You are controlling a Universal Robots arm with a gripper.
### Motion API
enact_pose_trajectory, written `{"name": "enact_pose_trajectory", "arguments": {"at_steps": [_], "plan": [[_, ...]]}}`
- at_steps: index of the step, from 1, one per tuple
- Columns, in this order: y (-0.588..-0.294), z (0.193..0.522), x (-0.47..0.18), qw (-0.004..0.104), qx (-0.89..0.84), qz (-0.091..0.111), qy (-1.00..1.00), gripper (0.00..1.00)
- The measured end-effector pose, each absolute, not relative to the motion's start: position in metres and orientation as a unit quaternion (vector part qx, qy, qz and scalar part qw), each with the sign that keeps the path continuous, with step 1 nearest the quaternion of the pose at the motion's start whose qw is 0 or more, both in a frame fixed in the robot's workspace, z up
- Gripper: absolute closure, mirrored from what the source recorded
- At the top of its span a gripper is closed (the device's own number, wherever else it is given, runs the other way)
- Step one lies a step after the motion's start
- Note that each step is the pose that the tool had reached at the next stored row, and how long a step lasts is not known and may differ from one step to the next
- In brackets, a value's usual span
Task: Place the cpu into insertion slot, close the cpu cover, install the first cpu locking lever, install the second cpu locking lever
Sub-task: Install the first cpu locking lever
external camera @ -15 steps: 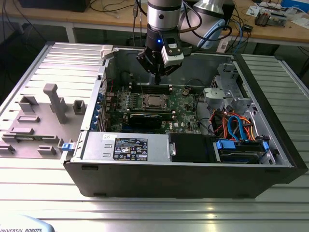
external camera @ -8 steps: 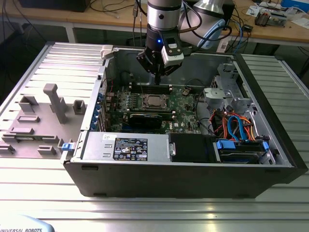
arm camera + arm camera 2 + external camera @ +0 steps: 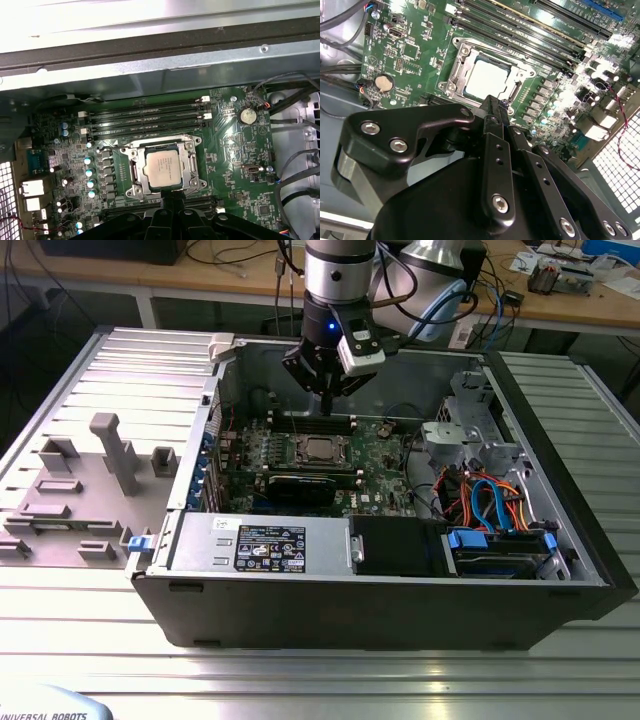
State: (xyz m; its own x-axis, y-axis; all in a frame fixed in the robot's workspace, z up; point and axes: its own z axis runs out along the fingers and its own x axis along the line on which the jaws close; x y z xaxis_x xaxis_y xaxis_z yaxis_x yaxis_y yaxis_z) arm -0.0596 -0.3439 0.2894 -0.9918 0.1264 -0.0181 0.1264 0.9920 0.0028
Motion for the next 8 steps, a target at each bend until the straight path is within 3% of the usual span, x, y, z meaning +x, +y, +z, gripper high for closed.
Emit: {"name": "enact_pose_trajectory", "arguments": {"at_steps": [8], "plan": [[-0.3439, 0.2894, -0.0596, 0.010, 0.063, 0.001, 0.998, 0.89]]}}
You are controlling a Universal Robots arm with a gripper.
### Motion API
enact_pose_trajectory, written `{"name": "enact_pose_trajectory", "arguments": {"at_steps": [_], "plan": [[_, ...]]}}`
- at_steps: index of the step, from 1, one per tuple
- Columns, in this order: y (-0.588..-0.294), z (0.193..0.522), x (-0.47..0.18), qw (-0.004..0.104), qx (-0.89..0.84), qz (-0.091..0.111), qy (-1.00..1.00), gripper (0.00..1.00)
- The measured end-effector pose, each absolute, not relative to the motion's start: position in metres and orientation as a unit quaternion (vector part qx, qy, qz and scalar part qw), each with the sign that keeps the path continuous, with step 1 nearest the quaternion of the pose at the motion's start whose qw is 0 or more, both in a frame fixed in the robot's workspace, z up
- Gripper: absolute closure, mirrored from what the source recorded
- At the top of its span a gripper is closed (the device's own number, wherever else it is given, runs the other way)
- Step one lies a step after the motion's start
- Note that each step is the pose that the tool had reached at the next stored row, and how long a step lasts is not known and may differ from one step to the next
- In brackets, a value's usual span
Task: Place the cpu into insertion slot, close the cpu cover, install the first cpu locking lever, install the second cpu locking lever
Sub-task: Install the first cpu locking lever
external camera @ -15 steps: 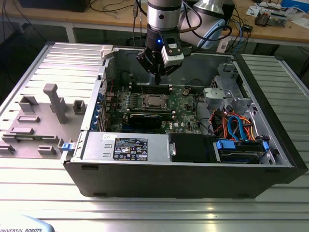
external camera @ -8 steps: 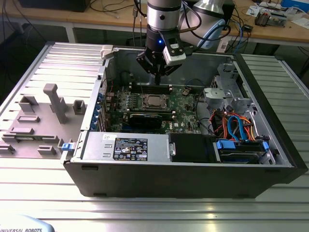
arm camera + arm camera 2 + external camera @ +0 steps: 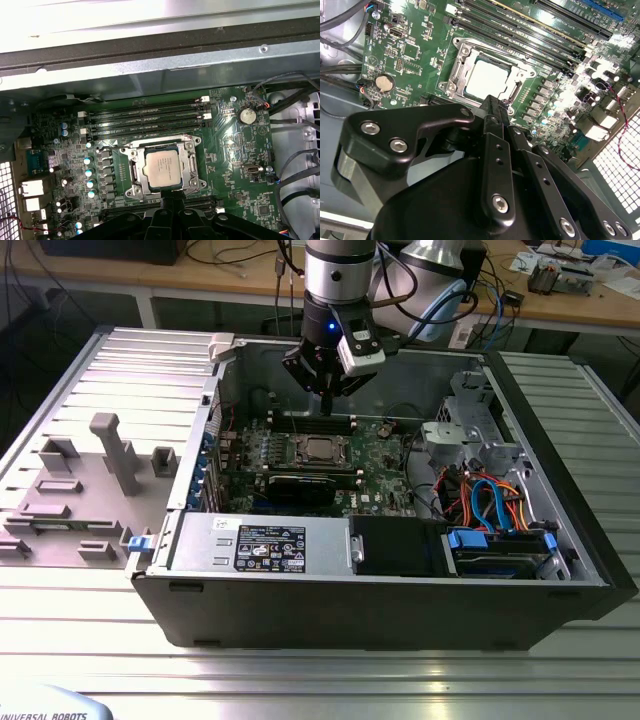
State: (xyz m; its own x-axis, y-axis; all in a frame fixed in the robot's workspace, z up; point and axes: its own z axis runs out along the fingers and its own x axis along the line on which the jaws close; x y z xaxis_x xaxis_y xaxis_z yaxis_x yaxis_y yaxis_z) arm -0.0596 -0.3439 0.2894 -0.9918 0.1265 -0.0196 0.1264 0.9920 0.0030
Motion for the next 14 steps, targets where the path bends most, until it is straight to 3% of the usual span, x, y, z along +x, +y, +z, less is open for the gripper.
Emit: {"name": "enact_pose_trajectory", "arguments": {"at_steps": [14], "plan": [[-0.3439, 0.2892, -0.0599, 0.010, 0.020, 0.001, 1.000, 0.89]]}}
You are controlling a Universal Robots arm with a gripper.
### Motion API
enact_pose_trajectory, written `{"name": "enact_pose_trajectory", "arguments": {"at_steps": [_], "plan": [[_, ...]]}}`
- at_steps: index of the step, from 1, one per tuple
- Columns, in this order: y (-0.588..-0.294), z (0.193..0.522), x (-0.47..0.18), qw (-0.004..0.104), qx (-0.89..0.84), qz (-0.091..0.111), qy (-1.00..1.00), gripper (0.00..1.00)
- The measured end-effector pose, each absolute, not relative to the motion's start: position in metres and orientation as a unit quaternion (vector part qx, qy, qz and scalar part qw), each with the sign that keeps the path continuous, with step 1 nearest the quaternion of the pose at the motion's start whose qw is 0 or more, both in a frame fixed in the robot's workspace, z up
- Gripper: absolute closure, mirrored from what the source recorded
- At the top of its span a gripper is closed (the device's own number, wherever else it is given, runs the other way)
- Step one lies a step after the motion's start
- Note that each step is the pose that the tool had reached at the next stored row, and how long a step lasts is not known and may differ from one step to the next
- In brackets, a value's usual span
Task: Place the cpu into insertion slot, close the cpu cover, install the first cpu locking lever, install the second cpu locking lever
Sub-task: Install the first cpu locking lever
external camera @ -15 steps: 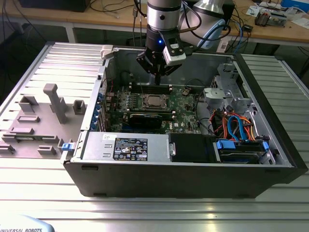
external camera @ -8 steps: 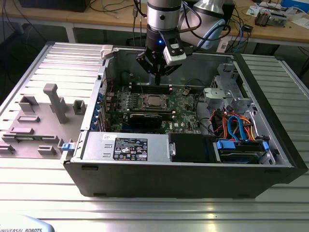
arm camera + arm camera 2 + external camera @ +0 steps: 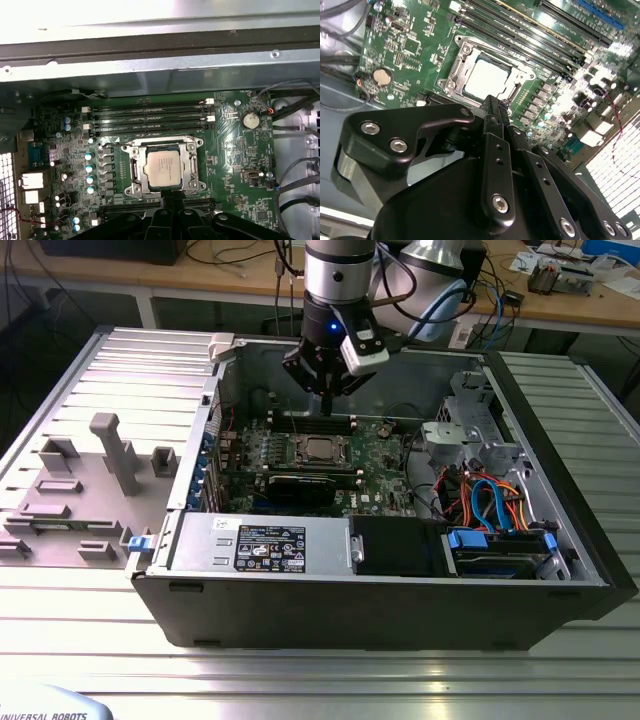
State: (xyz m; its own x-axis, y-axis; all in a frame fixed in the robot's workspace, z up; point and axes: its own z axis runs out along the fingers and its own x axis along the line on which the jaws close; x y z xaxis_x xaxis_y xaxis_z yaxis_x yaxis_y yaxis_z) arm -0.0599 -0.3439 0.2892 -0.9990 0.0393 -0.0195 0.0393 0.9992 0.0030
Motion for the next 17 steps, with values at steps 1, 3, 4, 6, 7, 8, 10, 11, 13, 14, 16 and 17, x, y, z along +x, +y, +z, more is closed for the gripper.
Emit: {"name": "enact_pose_trajectory", "arguments": {"at_steps": [1, 3, 4, 6, 7, 8, 10, 11, 13, 14, 16, 17], "plan": [[-0.344, 0.289, -0.060, 0.010, 0.011, 0.001, 1.000, 0.89], [-0.344, 0.289, -0.061, 0.010, 0.002, 0.002, 1.000, 0.89], [-0.344, 0.289, -0.062, 0.010, 0.001, 0.002, 1.000, 0.89], [-0.344, 0.289, -0.067, 0.010, -0.001, 0.002, 1.000, 0.89], [-0.344, 0.289, -0.070, 0.010, -0.002, 0.002, 1.000, 0.89], [-0.344, 0.289, -0.071, 0.010, -0.002, 0.002, 1.000, 0.89], [-0.344, 0.289, -0.073, 0.010, -0.003, 0.002, 1.000, 0.89], [-0.344, 0.289, -0.074, 0.010, -0.003, 0.002, 1.000, 0.89], [-0.344, 0.289, -0.074, 0.010, -0.003, 0.002, 1.000, 0.89], [-0.344, 0.289, -0.074, 0.010, -0.003, 0.002, 1.000, 0.89], [-0.344, 0.289, -0.074, 0.010, -0.003, 0.002, 1.000, 0.89], [-0.344, 0.289, -0.074, 0.010, -0.003, 0.002, 1.000, 0.89]]}}
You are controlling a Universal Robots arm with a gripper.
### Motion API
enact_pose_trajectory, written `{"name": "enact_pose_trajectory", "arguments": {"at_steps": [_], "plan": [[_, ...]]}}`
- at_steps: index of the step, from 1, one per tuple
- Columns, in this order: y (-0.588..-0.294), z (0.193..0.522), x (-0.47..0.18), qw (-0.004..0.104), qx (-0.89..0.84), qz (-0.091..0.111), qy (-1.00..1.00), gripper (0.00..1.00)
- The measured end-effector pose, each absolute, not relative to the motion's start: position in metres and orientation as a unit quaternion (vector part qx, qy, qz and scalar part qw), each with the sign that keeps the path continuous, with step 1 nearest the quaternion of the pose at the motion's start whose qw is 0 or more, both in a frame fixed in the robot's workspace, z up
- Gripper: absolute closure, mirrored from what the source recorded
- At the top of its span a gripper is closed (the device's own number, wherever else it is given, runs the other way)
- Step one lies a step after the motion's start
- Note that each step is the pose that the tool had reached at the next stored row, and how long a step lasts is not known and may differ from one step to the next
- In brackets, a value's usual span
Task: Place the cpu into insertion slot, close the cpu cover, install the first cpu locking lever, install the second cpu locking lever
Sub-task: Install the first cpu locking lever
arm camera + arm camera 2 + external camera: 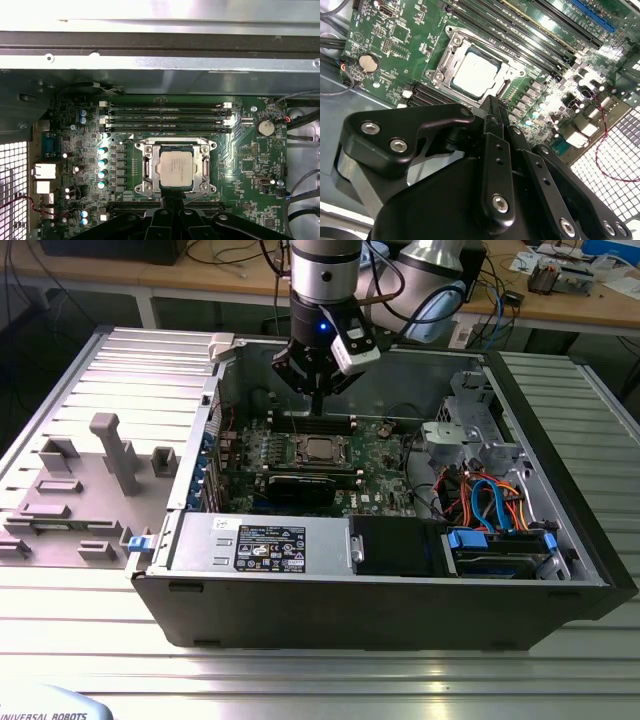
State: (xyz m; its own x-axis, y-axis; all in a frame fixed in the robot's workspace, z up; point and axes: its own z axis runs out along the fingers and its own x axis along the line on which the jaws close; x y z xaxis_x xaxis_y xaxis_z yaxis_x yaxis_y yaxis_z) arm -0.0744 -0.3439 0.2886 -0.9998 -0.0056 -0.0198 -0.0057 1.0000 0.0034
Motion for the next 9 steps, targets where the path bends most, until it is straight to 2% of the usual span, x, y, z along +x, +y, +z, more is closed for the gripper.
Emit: {"name": "enact_pose_trajectory", "arguments": {"at_steps": [9], "plan": [[-0.3439, 0.2886, -0.0761, 0.010, -0.003, 0.002, 1.000, 0.89]]}}
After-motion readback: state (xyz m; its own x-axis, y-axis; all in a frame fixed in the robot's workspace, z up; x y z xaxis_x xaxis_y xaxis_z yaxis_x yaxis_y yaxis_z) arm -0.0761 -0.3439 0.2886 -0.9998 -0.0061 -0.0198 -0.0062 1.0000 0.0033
